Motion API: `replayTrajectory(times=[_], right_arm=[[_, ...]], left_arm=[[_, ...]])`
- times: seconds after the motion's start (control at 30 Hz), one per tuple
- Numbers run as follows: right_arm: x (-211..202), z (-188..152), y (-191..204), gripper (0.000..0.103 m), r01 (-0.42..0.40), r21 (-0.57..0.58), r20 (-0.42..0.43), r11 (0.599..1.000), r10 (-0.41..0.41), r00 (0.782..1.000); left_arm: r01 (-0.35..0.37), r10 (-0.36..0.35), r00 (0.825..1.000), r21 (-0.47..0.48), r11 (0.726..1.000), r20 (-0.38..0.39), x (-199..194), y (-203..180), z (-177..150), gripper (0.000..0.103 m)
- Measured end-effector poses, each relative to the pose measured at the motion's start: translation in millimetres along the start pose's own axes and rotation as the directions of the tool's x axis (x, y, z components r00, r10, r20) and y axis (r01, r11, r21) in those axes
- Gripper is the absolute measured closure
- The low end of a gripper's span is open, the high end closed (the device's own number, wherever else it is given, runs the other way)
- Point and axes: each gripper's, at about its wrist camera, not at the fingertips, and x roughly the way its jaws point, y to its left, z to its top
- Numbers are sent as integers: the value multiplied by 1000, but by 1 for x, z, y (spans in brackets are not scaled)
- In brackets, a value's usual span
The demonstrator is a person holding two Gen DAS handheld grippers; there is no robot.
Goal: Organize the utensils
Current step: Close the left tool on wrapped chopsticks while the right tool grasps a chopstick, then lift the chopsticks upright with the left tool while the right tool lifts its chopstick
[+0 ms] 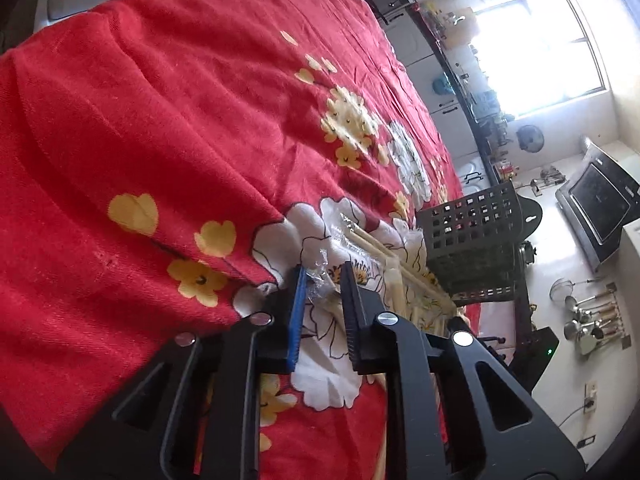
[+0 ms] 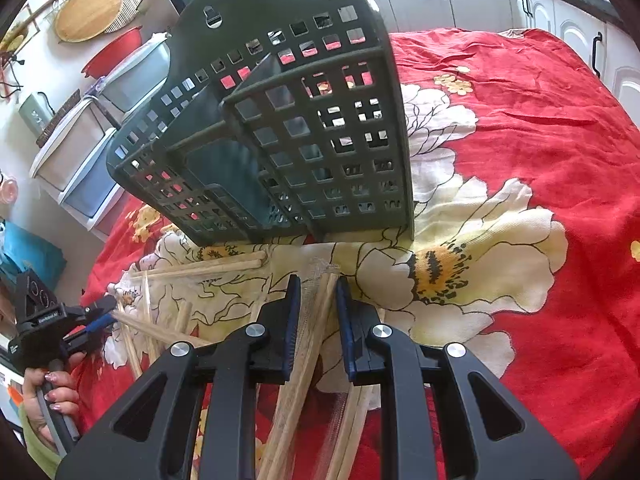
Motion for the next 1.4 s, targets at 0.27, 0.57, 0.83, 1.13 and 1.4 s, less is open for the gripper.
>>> replayTrajectory(times=[0.27, 0.57, 0.83, 1.13, 1.4], right_arm=[[-8, 0, 3, 87, -9, -16, 18, 1000, 10, 1000], [-15, 1, 14, 95, -47, -60, 36, 997, 49, 998], [-33, 3, 29, 96, -89, -106, 83, 990, 98, 992], [-74, 13, 46, 98, -112, -167, 188, 980, 143, 972], [-112, 26, 59, 98, -131, -213, 279, 968, 189, 941]], left_arm=[[17, -17, 1000, 6, 1000, -3, -13, 2, -7, 92], [83, -83, 996, 41, 996, 10, -28, 0, -15, 99], [105, -111, 993, 107, 989, 47, -41, -17, -12, 99], [142, -174, 978, 246, 959, 112, -60, -68, -7, 100], [191, -249, 962, 379, 905, 111, -65, -127, -2, 100]])
